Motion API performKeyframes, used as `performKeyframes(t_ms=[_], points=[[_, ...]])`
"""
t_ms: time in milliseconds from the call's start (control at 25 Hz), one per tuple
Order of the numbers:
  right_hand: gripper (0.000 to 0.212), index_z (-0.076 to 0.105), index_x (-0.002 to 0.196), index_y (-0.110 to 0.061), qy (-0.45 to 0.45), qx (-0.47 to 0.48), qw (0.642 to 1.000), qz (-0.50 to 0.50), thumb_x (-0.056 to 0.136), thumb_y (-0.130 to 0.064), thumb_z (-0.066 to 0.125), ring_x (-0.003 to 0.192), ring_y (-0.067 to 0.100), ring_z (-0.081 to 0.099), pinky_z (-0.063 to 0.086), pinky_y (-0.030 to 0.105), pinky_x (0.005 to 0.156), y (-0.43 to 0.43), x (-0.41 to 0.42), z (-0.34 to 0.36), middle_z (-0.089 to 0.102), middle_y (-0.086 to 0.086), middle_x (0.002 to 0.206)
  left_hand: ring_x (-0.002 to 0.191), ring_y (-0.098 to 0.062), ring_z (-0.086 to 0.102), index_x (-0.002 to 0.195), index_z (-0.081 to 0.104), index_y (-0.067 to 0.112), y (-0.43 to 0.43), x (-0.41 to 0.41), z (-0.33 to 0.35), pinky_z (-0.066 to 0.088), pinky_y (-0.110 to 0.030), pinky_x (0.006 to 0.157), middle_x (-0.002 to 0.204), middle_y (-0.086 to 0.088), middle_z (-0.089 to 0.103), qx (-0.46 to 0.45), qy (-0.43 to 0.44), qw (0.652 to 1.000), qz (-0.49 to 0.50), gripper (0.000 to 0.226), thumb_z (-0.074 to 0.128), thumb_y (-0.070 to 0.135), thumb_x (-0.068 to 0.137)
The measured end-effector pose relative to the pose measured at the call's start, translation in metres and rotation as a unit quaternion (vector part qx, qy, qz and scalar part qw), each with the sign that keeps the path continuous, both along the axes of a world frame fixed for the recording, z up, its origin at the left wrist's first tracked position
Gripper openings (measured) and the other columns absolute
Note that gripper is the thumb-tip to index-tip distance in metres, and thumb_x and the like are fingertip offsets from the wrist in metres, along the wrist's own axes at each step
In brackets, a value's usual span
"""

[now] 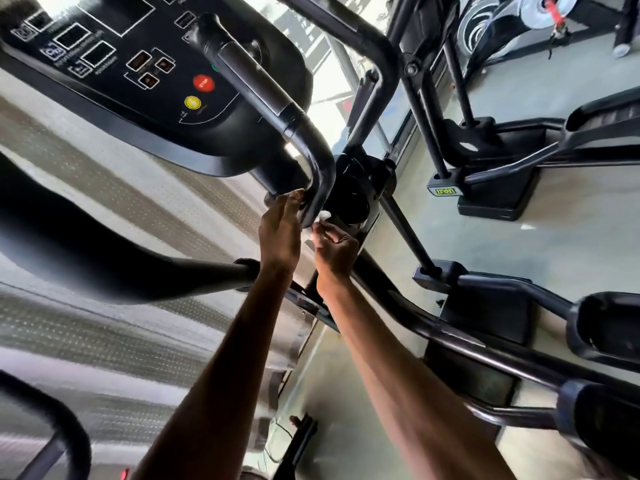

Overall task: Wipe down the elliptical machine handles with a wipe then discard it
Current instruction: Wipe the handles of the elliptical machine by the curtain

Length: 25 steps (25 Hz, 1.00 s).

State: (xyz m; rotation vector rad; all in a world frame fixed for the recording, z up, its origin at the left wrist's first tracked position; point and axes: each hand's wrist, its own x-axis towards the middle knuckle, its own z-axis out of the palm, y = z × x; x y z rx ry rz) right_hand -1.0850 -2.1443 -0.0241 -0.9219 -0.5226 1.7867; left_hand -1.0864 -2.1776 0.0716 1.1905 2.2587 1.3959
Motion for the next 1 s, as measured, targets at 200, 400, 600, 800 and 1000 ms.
performKeyframes(t_ms=[200,400,600,800,1000], points=[[0.019,0.076,0.108,-0.009,0.03,0.009,0.997,-0.073,0.089,-0.01,0.075,0.096,0.006,0.072,0.058,0.034,0.094,-0.01,-0.002,0.003,0.077,0.0,0.104,0.117,-0.017,0.067,0.107,0.074,0.035,0.004,-0.004,-0.006,0.049,-0.055,0.106,0.118,0.002,0.075,-0.01,0.019,1.0,0.006,0.029,0.049,0.042,0.095],[0.019,0.076,0.107,-0.011,0.031,-0.005,0.999,-0.045,0.089,-0.011,0.075,0.101,0.005,0.071,0.055,0.03,0.098,-0.004,-0.009,-0.007,0.077,-0.001,0.106,0.12,-0.018,0.065,0.095,0.073,0.054,0.005,-0.003,-0.008,0.046,-0.056,0.109,0.12,0.004,0.074,-0.005,0.011,1.0,0.007,0.027,0.049,0.041,0.097],[0.021,0.076,0.108,-0.008,0.039,-0.027,0.999,0.012,0.088,-0.014,0.078,0.099,0.009,0.072,0.057,0.04,0.096,-0.003,-0.005,-0.013,0.077,0.002,0.105,0.119,-0.011,0.065,0.098,0.072,0.049,0.002,0.01,-0.007,0.048,-0.047,0.108,0.118,0.01,0.074,-0.002,0.003,1.0,0.024,0.029,0.047,0.036,0.103],[0.02,0.075,0.109,-0.002,0.115,0.058,0.987,-0.101,0.09,-0.005,0.073,0.106,0.017,0.071,0.055,0.024,0.088,-0.008,0.046,0.029,0.075,0.008,0.109,0.106,0.0,0.068,0.11,0.069,0.025,0.011,0.025,-0.002,0.049,-0.023,0.085,0.112,0.007,0.075,0.016,-0.038,0.997,0.065,0.024,0.046,0.025,0.108],[0.022,0.072,0.117,0.0,0.091,0.166,0.972,-0.14,0.096,-0.005,0.066,0.112,0.018,0.068,0.058,0.043,0.091,0.001,0.067,0.044,0.072,0.006,0.117,0.111,-0.004,0.067,0.113,0.068,0.021,0.015,0.031,-0.003,0.05,-0.032,0.098,0.112,0.009,0.074,0.031,-0.065,0.993,0.091,0.026,0.043,0.025,0.109]])
